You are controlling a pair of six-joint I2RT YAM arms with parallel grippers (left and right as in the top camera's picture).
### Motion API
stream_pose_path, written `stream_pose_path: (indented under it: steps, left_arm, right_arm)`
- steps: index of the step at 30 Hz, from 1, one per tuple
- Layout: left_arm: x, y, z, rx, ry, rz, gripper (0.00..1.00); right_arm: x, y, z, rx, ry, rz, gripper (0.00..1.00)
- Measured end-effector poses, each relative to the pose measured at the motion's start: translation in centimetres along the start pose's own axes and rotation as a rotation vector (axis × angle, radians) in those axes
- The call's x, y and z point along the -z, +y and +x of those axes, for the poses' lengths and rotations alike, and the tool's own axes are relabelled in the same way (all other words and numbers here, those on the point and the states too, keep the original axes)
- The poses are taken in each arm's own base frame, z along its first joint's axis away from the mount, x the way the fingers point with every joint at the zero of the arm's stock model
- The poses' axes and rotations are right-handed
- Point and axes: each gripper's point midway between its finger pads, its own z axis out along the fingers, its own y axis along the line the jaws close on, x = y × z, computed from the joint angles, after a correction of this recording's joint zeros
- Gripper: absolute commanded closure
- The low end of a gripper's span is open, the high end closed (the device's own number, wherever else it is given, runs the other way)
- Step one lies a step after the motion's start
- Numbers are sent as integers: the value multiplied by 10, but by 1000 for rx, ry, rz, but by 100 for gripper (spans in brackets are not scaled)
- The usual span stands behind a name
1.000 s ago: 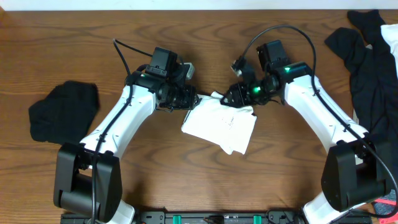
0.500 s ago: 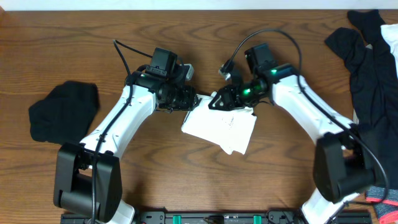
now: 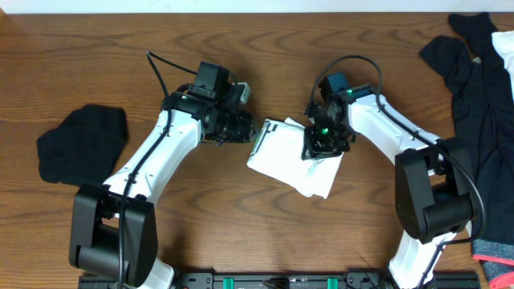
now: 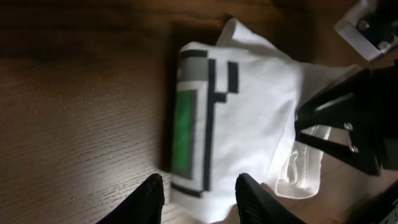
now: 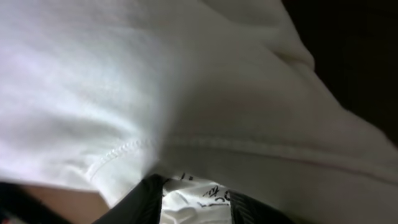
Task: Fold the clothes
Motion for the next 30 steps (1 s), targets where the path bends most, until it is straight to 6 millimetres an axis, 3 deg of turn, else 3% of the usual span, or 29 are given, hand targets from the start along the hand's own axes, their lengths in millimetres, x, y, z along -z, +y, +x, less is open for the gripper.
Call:
stream_pose_path:
  steps: [11,17,23,30]
  left_arm:
    - [0,0,-3,-13,-11,2,55]
    - [1,-4,-17,-49,-68,12,52]
    - [1,-7,-28,-73,-112,20,50]
    - [2,-3,-33,-78,-132,-6,49]
  right_arm:
    - [-5,-7,-3,-6,3,36,64]
    - [0,-26,-13,-6,-47,164,60]
    - [3,-35,-21,104,-82,293,58]
    - [0,-30,-22,325,-69,468,58]
